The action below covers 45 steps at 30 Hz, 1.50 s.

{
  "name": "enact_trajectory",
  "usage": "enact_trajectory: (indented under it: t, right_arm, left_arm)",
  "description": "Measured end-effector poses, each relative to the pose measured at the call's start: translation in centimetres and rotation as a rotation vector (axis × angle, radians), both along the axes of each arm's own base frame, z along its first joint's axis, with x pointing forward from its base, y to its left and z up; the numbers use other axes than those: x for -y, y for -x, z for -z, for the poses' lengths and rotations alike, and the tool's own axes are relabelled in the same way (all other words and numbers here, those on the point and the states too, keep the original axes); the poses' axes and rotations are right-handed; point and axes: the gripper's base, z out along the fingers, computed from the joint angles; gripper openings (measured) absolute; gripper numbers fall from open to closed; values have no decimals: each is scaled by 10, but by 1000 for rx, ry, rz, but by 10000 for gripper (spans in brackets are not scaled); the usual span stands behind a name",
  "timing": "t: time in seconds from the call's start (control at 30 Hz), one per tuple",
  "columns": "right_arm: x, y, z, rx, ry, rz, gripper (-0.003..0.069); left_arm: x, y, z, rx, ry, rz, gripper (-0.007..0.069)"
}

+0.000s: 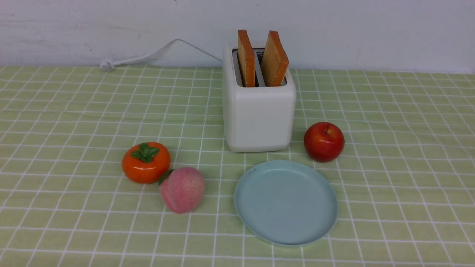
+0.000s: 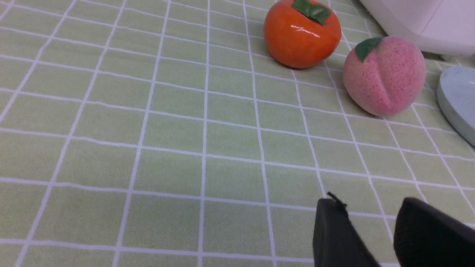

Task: Take toasted bread from bread machine on green coffee tablecloth place on plate.
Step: 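Reach for a toast slice standing in the toaster with the left gripper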

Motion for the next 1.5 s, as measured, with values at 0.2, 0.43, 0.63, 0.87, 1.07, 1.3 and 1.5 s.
enact_trajectory:
  t: [0.2,0.43,0.63,0.87,1.07,1.3,1.5]
  right_arm:
    - [0,0,0,0,0,0,240]
    - [0,0,0,0,0,0,240]
    - [0,0,0,0,0,0,240]
    - [0,0,0,0,0,0,240]
    - [0,0,0,0,0,0,240]
    - [0,0,0,0,6,0,240]
    - [-3,-2,-6,86,-107,-2,240]
  left_arm:
    - [0,0,0,5,-31,4,239]
    - [-5,-1,0,35,-243,24,239]
    - [-5,-1,0,37,-263,23,239]
    - [-5,-2,-3,80,-262,19,239]
    - [-1,-3,-12,149,-36,1,239]
    - [-2,-5,-31,255,512,-91,239]
    - [-9,-5,-38,299,839,-177,239]
